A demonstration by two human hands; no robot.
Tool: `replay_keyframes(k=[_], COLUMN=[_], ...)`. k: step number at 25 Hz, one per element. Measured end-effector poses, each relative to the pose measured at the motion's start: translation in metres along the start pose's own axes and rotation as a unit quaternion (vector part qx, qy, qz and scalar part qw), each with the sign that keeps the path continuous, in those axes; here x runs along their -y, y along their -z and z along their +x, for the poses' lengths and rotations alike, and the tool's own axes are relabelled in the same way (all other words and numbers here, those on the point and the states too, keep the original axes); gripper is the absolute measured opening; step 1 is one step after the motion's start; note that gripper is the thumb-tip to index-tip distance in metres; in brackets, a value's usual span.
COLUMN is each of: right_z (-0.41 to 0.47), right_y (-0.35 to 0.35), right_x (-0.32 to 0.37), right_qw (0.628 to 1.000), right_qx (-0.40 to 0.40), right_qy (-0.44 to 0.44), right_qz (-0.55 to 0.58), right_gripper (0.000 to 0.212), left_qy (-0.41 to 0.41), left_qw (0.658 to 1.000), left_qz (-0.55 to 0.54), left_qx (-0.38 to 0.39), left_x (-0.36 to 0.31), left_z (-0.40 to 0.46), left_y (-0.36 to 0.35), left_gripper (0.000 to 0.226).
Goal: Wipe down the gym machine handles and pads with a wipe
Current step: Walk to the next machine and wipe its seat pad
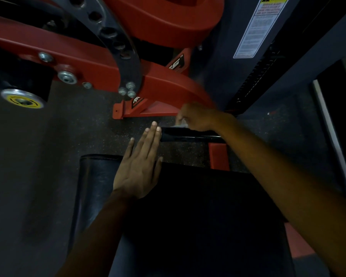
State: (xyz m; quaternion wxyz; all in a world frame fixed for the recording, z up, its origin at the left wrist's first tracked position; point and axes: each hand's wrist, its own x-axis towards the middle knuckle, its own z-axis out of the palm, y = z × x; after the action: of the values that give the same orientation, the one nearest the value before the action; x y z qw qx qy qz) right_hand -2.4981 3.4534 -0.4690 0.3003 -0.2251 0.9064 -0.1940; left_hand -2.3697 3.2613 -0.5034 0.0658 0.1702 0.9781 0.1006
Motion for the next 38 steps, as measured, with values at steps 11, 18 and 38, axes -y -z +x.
replay_keyframes(k=[11,18,38], right_z=[-0.067,-0.034,-0.102], right_y=[-0.072,-0.107,-0.101], right_x=[0.012,0.039,-0.047], right_qw=[0.903,0.884,0.92], right_qx=[-0.412,-0.445,-0.377], right_qy=[-0.052,0.122,0.024], right_qz=[0.107,-0.078,-0.1], right_gripper=[0.031,0.017,0.018], left_qy=[0.002,-0.011,-0.012], left_qw=[1.0,1.0,1.0], left_qz=[0.016,0.028,0.015], left_qx=[0.011,0.01,0.007], left_x=[0.0,-0.001,-0.001], left_z=[-0.002,-0.001,-0.002], left_y=[0.001,0.002,0.004], left_gripper=[0.075,0.077,0.075])
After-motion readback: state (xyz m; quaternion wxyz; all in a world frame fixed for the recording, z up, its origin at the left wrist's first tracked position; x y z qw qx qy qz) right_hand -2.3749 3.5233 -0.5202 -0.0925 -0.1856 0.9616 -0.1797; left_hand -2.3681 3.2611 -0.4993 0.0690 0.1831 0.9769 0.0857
